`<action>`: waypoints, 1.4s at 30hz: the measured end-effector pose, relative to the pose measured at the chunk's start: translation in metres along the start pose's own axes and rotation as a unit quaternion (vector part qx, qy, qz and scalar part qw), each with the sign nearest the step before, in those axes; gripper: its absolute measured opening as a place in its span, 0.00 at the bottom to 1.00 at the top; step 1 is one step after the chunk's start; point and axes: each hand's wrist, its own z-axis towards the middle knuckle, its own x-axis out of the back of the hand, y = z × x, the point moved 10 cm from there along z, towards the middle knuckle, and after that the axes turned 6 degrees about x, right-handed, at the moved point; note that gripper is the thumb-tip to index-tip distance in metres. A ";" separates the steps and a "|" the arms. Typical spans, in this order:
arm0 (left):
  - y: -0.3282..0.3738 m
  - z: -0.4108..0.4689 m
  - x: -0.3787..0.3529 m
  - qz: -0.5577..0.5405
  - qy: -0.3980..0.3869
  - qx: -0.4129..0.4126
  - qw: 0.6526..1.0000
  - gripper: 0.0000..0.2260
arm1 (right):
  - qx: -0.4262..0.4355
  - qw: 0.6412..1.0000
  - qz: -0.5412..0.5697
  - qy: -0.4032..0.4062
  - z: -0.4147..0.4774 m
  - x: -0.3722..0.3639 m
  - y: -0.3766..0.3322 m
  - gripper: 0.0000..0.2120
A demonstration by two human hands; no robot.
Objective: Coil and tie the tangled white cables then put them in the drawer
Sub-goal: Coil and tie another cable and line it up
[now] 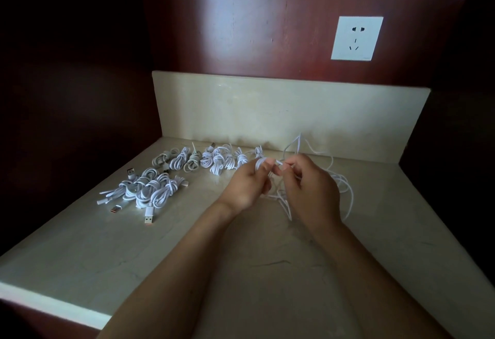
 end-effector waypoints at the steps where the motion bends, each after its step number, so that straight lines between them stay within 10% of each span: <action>1: 0.002 0.000 0.004 -0.008 0.026 -0.010 1.000 0.16 | 0.008 1.000 -0.006 -0.001 0.000 -0.001 -0.002 0.04; 11: 0.007 -0.006 0.035 -0.259 0.161 -0.052 0.951 0.18 | 0.039 0.998 0.010 -0.037 -0.002 -0.017 -0.011 0.10; 16: -0.004 -0.005 0.052 -0.448 0.207 -0.014 0.870 0.17 | 0.047 0.992 -0.053 -0.107 -0.006 -0.034 -0.005 0.11; 24: -0.039 -0.005 0.078 -0.370 0.296 0.079 0.877 0.17 | 0.096 0.982 0.023 -0.162 -0.005 -0.038 -0.008 0.12; 35: -0.040 0.001 0.014 -0.146 0.028 0.202 0.968 0.24 | 0.100 0.970 0.165 -0.148 -0.008 -0.024 -0.038 0.05; 42: -0.031 -0.016 -0.040 -0.158 -0.188 0.251 0.936 0.29 | -0.047 0.966 0.251 -0.038 -0.002 -0.009 -0.004 0.06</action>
